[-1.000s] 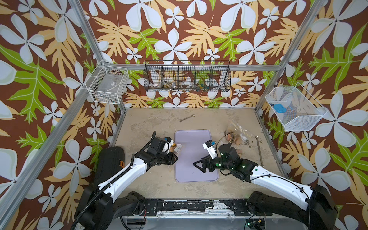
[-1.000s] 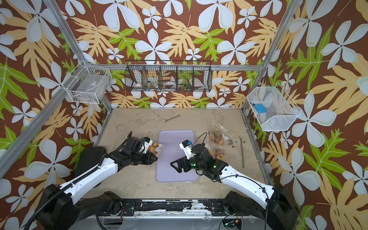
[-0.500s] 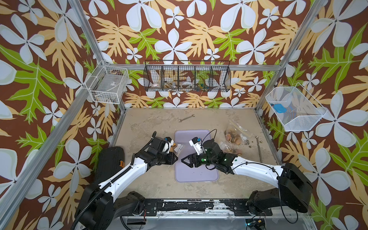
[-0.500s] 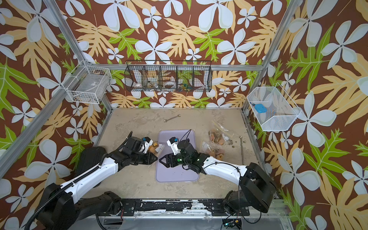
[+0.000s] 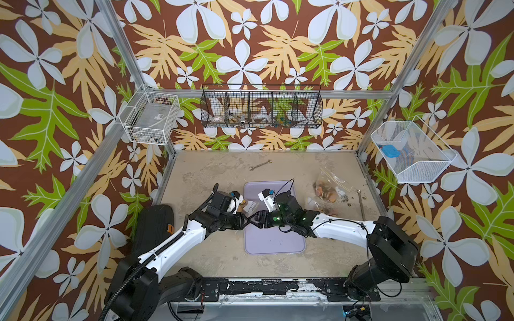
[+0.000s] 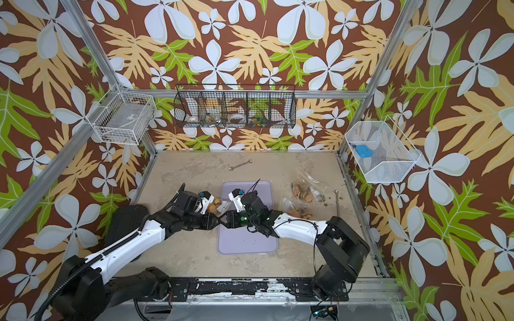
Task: Pour cookies out of the ziploc bag
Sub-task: Open the ziploc bag at the center of the board.
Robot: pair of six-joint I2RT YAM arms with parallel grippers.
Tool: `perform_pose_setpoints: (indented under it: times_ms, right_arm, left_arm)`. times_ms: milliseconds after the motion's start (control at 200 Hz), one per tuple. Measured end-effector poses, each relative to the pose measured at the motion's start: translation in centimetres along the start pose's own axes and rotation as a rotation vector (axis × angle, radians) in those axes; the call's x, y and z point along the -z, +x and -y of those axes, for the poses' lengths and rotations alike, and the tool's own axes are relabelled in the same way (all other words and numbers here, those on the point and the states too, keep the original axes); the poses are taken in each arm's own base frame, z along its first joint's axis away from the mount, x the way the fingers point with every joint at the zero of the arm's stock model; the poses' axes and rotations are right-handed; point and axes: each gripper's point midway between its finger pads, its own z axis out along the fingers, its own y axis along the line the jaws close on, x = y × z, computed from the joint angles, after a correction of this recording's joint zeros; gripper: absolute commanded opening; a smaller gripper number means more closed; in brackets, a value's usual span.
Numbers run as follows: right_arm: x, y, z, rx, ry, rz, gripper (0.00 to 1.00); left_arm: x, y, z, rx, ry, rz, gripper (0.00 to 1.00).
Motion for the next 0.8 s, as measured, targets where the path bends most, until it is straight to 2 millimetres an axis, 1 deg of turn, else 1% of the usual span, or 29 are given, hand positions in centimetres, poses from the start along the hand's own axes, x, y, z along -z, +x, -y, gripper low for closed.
perform_pose_setpoints:
  times_ms: [150,325,450,530,616,801]
  right_arm:
    - [-0.7,0.1,0.3,-0.020,0.000,-0.012,0.33]
    - [-1.0,0.3,1.0,-0.037,-0.010,-0.032,0.27]
    - [-1.0,-0.1,1.9,-0.051,0.002,-0.021,0.22]
    - [-0.8,-0.5,2.4,-0.059,0.007,-0.013,0.22]
    - [-0.5,-0.7,2.4,-0.059,0.001,-0.007,0.24]
    - [1.5,-0.7,1.2,-0.037,-0.031,0.016,0.32]
  left_arm:
    - [0.0,0.0,-0.1,-0.001,-0.004,0.003,0.32]
    - [0.2,-0.2,-0.2,-0.002,-0.017,0.014,0.33]
    - [0.2,-0.1,-0.1,-0.003,-0.010,0.011,0.35]
    - [0.2,-0.1,0.1,-0.005,0.002,0.009,0.36]
    - [0.2,0.0,0.2,-0.005,0.008,0.006,0.37]
    - [0.1,0.1,0.2,-0.004,0.010,0.000,0.37]
